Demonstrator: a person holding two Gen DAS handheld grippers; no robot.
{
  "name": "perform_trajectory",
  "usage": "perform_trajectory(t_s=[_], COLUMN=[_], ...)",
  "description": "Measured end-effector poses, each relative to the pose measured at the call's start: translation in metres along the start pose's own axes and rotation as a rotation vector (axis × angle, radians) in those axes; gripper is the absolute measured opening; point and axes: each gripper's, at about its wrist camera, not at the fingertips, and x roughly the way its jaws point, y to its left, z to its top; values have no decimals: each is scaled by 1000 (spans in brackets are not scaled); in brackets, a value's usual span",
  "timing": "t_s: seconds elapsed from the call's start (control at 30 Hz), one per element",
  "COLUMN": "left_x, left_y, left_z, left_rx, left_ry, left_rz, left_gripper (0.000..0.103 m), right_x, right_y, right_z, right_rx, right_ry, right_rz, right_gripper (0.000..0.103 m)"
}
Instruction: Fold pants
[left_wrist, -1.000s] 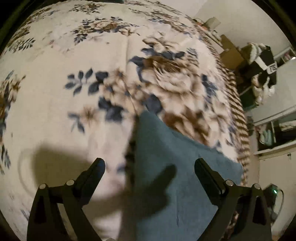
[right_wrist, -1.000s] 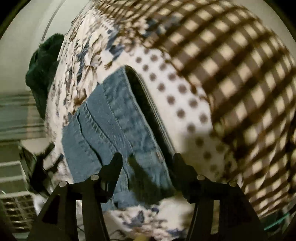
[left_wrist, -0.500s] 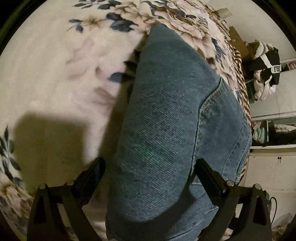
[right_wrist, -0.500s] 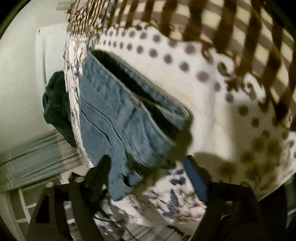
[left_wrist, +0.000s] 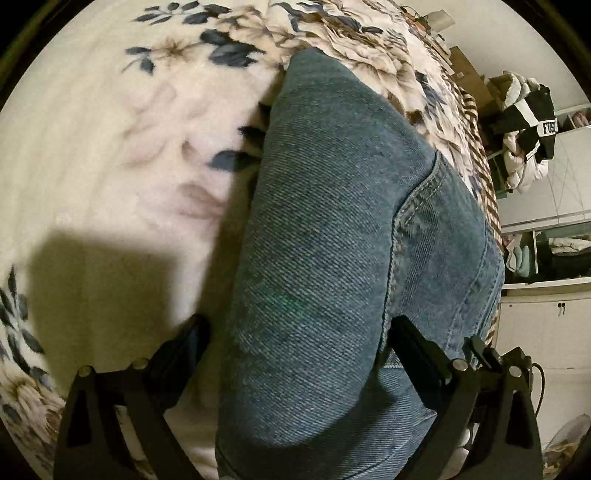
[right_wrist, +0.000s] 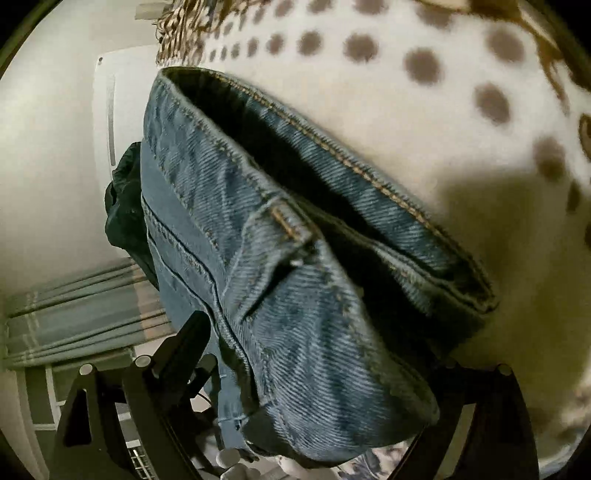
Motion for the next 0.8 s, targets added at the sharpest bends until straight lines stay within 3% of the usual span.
perform_trajectory(t_s=[0.1,0.17,0.37,0.57,0.67,0.8], left_x=[-1,-1,-3,-6,-6,-5], left_y=[1,1,3,7,9,6], left_z=[-1,-1,-3,-7,-7,-6], left_rx=[0,-6,-17,-51,-58,-53], left_ry=[-2,-3,-6,-7,-4,5], left_rz=[-1,-5,-17,-35,-38,-27], left_gripper=[100,100,100,100,100,100], right_x=[3,1,-11,-35,-35,-39], right_y=[11,18,50,91,98,81], right_z=[-8,-13,-30,-32,-26,-13], right_rx=[-77,-102,-177,-261,-234,-148], right_ry=[11,2,-35,-29,35,56], right_rz=[-77,-113,-201,-305,-335,-336], right_gripper=[89,76,53,46,46,50])
